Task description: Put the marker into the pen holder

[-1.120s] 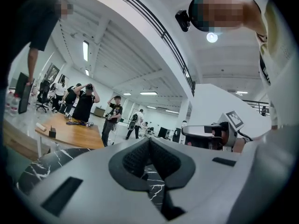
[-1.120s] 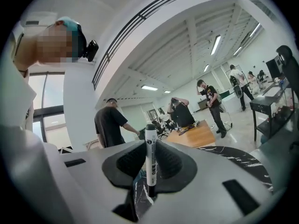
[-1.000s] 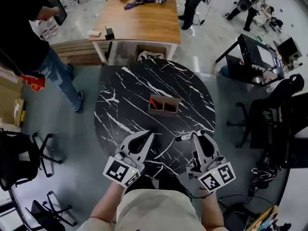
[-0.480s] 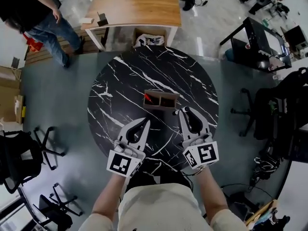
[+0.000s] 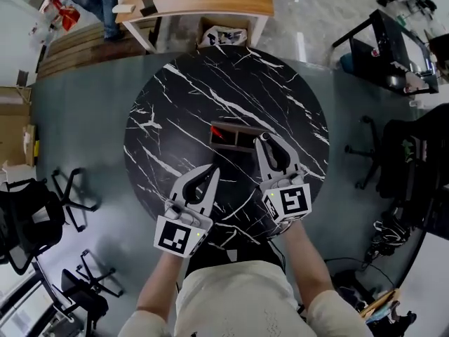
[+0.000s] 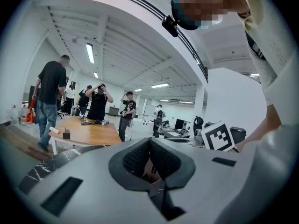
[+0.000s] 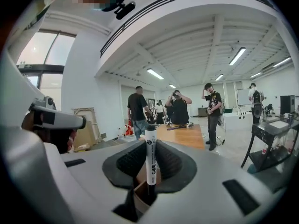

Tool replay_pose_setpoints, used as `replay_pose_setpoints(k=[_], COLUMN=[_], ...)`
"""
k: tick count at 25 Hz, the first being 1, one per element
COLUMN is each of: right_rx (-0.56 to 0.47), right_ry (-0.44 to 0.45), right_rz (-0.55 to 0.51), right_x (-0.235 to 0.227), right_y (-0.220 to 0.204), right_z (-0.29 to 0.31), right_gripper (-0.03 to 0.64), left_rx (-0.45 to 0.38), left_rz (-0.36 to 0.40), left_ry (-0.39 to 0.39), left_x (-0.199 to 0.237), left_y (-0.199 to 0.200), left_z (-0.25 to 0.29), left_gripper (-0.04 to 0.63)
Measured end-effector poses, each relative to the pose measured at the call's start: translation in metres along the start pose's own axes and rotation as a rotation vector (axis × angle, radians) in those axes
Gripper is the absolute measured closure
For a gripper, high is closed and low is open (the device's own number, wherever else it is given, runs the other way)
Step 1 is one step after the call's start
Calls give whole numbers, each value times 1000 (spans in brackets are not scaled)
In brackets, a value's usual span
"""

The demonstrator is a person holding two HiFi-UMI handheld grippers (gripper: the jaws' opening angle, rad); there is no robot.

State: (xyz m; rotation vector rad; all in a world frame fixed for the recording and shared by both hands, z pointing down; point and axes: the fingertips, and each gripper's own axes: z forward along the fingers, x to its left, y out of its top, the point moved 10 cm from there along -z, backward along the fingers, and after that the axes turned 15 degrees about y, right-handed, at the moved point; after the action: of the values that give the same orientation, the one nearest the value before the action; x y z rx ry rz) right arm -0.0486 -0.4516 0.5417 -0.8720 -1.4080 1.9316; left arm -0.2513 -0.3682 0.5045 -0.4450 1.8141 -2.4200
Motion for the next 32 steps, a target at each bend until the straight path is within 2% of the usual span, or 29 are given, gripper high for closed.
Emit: replay_pose_setpoints(k=[10,18,32], right_rx=[81,119,119], right_ry=[44,20,1], right_rz=[-39,-11,2], right_x=[-3,-5,0], right_y=[-52,-83,-86], right_z=[26,37,40], right_gripper=[537,537,535], left_rx=[23,71,71], left_rz=[-82,-87,-96], left_ry=[25,37,55], left_x=[-6,-3,0], left_y=[-21,-39,-48], left_z=[8,-4,-18], left_gripper=[583,583,583])
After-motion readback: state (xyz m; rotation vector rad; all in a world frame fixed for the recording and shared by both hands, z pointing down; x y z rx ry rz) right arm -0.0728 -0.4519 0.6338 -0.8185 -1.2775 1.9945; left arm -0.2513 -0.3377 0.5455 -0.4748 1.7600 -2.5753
